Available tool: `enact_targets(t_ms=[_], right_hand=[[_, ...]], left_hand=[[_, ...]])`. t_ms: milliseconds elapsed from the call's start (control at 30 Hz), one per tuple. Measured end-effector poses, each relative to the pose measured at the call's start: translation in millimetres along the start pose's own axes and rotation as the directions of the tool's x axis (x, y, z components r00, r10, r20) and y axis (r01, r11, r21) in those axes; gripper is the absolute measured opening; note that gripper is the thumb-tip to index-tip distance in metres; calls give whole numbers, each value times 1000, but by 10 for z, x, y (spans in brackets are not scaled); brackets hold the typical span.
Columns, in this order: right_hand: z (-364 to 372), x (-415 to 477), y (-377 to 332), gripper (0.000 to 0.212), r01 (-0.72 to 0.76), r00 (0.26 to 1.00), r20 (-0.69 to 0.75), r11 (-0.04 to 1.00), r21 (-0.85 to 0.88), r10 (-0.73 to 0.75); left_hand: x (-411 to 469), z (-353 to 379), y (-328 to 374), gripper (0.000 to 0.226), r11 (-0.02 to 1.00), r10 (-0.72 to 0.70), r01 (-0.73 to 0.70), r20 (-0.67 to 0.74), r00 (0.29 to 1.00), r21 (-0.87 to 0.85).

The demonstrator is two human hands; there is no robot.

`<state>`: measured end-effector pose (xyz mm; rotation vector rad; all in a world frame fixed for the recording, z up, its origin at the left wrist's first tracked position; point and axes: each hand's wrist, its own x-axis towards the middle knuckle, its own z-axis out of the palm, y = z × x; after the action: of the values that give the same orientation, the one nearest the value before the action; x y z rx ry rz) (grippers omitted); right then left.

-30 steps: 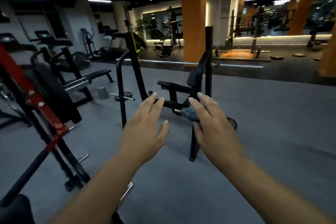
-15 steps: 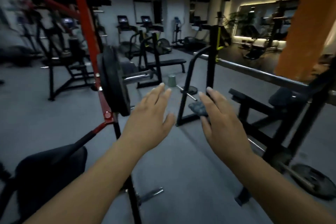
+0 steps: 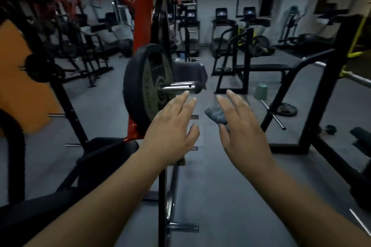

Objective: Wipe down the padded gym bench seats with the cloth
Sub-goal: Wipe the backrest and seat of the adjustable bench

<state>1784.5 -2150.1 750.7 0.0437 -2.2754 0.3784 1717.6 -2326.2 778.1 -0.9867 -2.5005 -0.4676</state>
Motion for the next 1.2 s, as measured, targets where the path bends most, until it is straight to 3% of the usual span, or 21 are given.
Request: enact_targets(t_ms=[300,533,733,1200], right_hand=[[-466,560,2058,64,36,998,42,999,26,-37],[-269,998,3406,70,-2,998,68,1000,-28,4],[418,1723,4518,75,-17,996,81,998,-59,22],[2513,4402,6793,77,-37,997,61,999,-30,39]], left_hand=[[1436,839,1268,65,996,-87,87,-4,996,33],[2618,1661,1584,64,998,-69,69,3,998,14],[3872,2553,1362,66,999,-31,31,-1,1000,-29],[7476,4128,64,65,1000,-13,13,15,1000,-17]])
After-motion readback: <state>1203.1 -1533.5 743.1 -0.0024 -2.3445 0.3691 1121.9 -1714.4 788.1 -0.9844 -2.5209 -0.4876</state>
